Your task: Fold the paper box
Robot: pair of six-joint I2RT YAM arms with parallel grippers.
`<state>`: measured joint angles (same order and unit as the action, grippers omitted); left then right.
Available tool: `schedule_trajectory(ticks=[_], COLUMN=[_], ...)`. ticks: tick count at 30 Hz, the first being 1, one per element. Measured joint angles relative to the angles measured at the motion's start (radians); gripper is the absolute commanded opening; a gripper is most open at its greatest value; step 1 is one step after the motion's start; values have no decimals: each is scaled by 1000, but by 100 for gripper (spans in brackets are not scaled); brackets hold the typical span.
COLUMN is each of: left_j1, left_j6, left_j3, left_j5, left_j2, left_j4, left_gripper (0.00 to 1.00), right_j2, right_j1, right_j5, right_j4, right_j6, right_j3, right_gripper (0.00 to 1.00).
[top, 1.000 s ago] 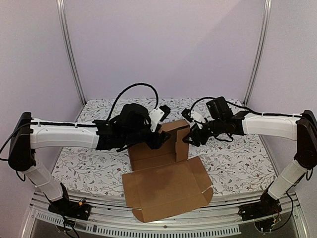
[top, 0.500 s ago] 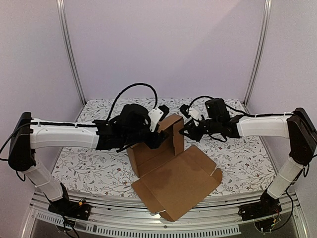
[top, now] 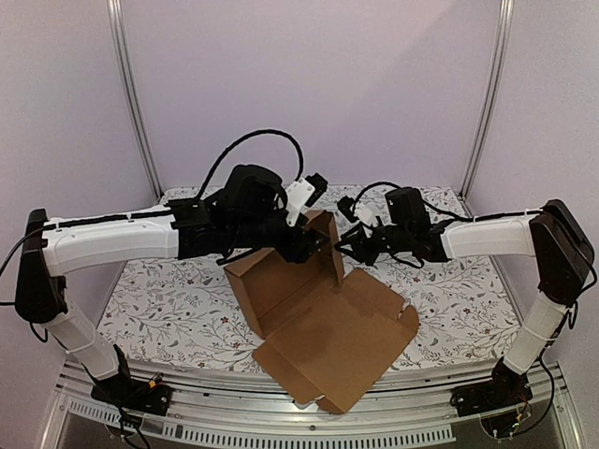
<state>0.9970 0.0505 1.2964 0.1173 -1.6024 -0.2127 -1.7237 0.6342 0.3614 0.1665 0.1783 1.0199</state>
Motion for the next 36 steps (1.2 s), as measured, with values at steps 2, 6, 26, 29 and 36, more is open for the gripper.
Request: schedule_trajectory(ticks=[2, 6, 26, 29, 36], left_j1=[-19, -109, -301, -294, -290], left_j6=[5, 37, 216, 220, 232], left_j3=[19, 36, 249, 245, 243], left_j5=[-24, -51, -296, -306, -306], left_j2=[8, 30, -300, -300, -310], left_j4=[-11, -10, -47, -42, -37], left_gripper=[67, 63, 60, 60, 58], right_j2=[0, 0, -81, -97, -184], right_j1=[-10, -26, -55, -59, -60], right_j5=[7, 16, 63, 76, 127], right_j4=[9, 19, 24, 18, 12], right_j6=[-4, -6, 5, 12, 21], right_j3=[0, 0, 43, 69, 177], right_gripper=[34, 35, 49, 53, 59])
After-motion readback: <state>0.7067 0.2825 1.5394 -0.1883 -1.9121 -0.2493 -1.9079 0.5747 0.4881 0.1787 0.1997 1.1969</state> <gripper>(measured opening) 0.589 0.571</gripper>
